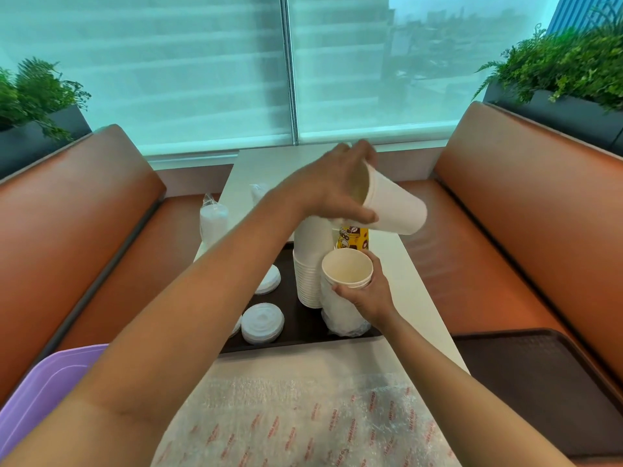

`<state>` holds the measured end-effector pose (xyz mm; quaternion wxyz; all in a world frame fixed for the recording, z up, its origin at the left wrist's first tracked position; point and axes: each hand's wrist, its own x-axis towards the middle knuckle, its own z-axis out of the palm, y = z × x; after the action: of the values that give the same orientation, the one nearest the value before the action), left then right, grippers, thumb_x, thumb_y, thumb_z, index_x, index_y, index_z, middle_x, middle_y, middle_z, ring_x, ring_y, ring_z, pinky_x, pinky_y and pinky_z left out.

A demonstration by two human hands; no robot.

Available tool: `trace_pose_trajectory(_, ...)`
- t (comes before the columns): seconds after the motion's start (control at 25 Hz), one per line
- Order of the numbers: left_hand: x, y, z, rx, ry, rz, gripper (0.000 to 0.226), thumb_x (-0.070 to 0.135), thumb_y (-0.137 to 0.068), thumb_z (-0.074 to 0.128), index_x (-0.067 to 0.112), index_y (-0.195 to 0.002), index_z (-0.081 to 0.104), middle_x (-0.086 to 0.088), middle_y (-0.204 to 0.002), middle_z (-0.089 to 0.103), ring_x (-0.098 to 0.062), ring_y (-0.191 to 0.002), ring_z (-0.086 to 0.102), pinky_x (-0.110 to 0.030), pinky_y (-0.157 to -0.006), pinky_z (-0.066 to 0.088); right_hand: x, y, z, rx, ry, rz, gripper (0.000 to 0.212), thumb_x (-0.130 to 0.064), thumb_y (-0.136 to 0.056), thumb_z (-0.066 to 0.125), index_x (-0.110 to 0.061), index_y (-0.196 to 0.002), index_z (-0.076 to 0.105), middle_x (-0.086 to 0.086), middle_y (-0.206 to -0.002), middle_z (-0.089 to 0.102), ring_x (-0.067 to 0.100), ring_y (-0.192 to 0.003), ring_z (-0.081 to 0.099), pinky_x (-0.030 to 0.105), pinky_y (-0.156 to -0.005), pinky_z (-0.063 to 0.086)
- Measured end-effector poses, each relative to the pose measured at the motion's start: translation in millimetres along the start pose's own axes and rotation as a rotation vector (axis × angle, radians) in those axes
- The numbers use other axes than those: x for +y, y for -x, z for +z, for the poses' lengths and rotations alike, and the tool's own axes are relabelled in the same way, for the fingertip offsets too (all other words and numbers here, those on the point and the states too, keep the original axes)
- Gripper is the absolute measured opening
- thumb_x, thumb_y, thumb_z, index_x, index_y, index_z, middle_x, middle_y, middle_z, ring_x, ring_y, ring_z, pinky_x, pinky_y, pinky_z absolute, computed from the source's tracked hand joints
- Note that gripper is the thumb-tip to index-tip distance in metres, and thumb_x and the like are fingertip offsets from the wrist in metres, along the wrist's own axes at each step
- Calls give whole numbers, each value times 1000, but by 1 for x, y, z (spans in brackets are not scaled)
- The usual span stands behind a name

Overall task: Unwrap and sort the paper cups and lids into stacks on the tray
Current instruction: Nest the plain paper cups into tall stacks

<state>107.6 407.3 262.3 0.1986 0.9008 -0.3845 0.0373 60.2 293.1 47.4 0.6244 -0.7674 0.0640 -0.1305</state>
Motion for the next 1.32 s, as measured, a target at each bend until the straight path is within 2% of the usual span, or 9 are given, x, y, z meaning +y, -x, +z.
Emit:
trace_pose_trajectory(0.24, -26, 35, 51, -205, -73, -121, 82, 35, -62, 83, 22, -126, 32, -6, -125, 47, -21, -100, 49, -33, -82, 45, 3, -1, 3, 64, -97, 44, 85, -42, -40, 82, -17, -117, 57, 3, -111, 67, 17, -102, 65, 23, -86, 54)
trace_pose_trajectory(0.4, -25, 34, 59, -337, -340, -122, 100, 39, -63, 82, 27, -143, 24, -6, -129, 47, -25, -112, 53, -38, -85, 47, 5, -2, 4, 35, -98, 76, 89, -40, -38, 86, -16, -119, 57, 7, -113, 67, 20, -105, 64, 37, -93, 53)
trace_pose_trajectory(0.52, -22, 32, 63, -260, -459, -64, 93, 49, -60, 79, 26, -138, 33, -3, -122, 54, -23, -107, 57, -37, -82, 50, 7, -2, 4, 43, -106, 69, 90, -42, -37, 86, -16, -118, 57, 4, -111, 67, 16, -102, 65, 28, -88, 54)
trace_pose_trajectory(0.64, -20, 28, 47, 17, -267, -124, 94, 51, -62, 76, 27, -140, 30, -1, -129, 52, -24, -113, 53, -35, -89, 42, 1, 0, 3, 40, -72, 28, 80, -42, -40, 82, -33, -113, 49, -15, -107, 62, -4, -94, 61, 10, -76, 48)
trace_pose_trajectory(0.76, -28, 14, 36, 369, 74, -311, 95, 50, -65, 78, 21, -141, 29, -6, -133, 50, -27, -117, 49, -38, -98, 39, 0, 0, 3, 3, -4, -11, 85, -22, -57, 90, -31, -125, 40, -16, -116, 51, 7, -106, 53, 20, -89, 47)
trace_pose_trajectory(0.88, -48, 1, 45, 538, 433, -462, 97, 45, -67, 81, 18, -142, 25, -6, -138, 46, -26, -118, 51, -40, -97, 45, 4, 0, 3, -9, 26, -20, 92, -14, -64, 87, -20, -138, 33, -8, -126, 45, 14, -116, 47, 29, -95, 46)
trace_pose_trajectory(1.08, -88, 1, 91, 401, 499, -610, 99, 40, -68, 81, 16, -142, 20, -7, -140, 43, -28, -122, 49, -38, -96, 45, 5, -2, 4, -20, 40, -12, 97, -25, -59, 88, -24, -138, 32, -9, -126, 46, 14, -116, 48, 36, -99, 47)
trace_pose_trajectory(1.24, -115, 21, 137, 174, 541, -663, 103, 40, -64, 84, 17, -141, 19, -8, -138, 45, -29, -125, 47, -38, -96, 42, 7, 0, 8, -33, 39, -18, 103, -36, -48, 86, -30, -135, 33, -14, -124, 49, 9, -117, 49, 28, -95, 46)
trace_pose_trajectory(1.32, -117, 26, 144, 246, 517, -695, 99, 43, -69, 79, 20, -144, 19, -7, -142, 41, -28, -129, 41, -41, -100, 37, 12, 2, 11, -28, 26, -13, 108, -41, -44, 85, -28, -137, 33, -11, -126, 50, 10, -118, 49, 31, -97, 46)
